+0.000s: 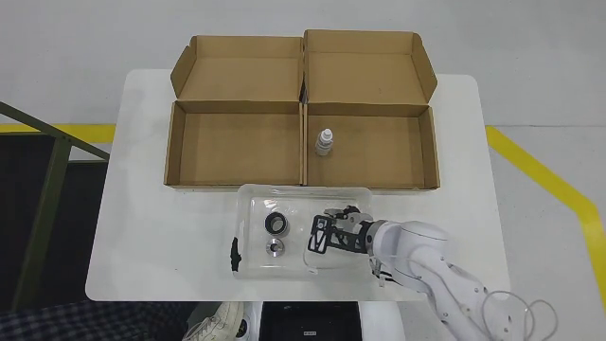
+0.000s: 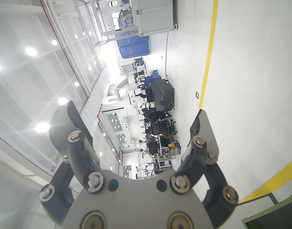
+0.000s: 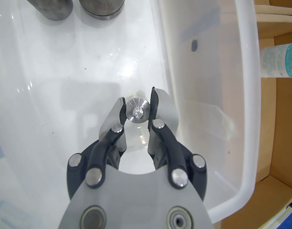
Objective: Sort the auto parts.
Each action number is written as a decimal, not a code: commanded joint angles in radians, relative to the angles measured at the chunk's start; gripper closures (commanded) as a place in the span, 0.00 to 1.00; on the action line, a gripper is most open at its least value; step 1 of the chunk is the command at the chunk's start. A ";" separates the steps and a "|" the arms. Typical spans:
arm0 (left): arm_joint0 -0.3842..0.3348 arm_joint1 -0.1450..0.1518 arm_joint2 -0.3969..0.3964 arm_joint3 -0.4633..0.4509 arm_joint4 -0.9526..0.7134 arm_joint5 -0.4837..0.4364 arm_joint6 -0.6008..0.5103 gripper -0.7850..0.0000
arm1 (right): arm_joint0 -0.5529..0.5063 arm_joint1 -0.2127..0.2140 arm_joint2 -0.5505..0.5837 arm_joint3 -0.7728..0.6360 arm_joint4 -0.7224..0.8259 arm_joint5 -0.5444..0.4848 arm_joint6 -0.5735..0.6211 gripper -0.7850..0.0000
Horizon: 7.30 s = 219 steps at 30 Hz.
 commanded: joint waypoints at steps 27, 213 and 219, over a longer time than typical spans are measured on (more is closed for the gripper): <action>0.000 0.000 0.000 0.000 0.000 0.000 0.000 0.00 | -0.100 0.022 0.177 -0.108 0.232 -0.005 -0.543 1.00; 0.000 0.000 0.000 0.000 0.000 0.000 0.000 0.00 | 0.050 -0.022 -0.090 -0.049 0.070 0.086 -0.309 0.00; 0.000 0.000 0.000 0.000 0.000 0.000 0.000 0.00 | 0.086 -0.037 -0.143 0.005 0.051 0.100 -0.318 0.00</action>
